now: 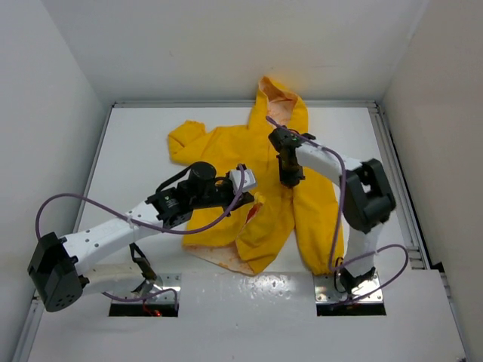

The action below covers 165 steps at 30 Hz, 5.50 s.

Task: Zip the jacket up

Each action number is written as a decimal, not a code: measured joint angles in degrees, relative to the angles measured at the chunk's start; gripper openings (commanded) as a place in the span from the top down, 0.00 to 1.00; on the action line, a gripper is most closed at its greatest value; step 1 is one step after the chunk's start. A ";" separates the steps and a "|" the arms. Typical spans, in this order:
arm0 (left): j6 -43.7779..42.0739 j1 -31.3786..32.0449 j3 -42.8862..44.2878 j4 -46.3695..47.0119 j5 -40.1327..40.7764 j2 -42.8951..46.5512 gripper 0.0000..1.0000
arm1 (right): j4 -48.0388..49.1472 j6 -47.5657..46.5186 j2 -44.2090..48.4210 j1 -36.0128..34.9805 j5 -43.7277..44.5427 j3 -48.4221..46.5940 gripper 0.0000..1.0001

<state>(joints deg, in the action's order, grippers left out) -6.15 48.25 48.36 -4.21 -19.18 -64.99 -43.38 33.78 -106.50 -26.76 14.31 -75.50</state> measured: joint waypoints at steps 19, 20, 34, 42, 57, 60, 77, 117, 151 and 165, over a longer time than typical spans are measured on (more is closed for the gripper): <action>1.38 -1.09 -1.62 5.33 -0.68 -2.32 1.00 | -4.68 -12.70 -24.90 -1.11 -8.66 -25.18 0.95; 2.05 -1.46 -2.03 5.79 -1.25 -2.36 1.00 | 1.64 -13.22 -23.63 -1.14 -12.85 -22.86 0.87; 17.59 -4.72 -4.72 15.63 -6.51 -7.28 1.00 | 36.89 -10.40 28.20 15.10 -45.35 28.48 0.90; 24.28 -9.66 -4.70 17.64 -5.40 -7.30 1.00 | 35.45 -28.94 63.78 -9.27 -50.12 53.62 0.97; 31.06 -9.53 -4.59 14.51 3.78 -7.63 1.00 | 52.39 -2.47 44.65 -14.64 -38.77 39.19 0.65; 33.40 -9.22 -4.59 14.69 5.16 -8.00 1.00 | 55.71 3.98 44.63 -14.84 -37.64 37.33 0.61; 42.07 -18.21 -3.39 14.27 6.34 -8.31 1.00 | 59.12 -28.92 44.04 -28.57 -48.17 53.72 1.00; 28.57 -34.49 -4.09 12.26 -7.41 -13.27 1.00 | 55.89 -43.87 3.17 -35.93 -28.98 30.21 1.00; 32.65 -14.91 1.25 18.71 -14.82 -24.22 1.00 | 8.74 -28.83 51.23 14.99 -33.99 41.97 0.61; 36.28 -5.68 9.22 21.38 -17.00 -29.83 1.00 | 28.30 -5.51 58.71 9.57 -54.47 46.21 0.63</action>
<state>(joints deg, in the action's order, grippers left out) 30.13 42.57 57.58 17.17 -36.18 -94.83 -15.07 28.27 -47.79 -17.19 -40.16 -29.30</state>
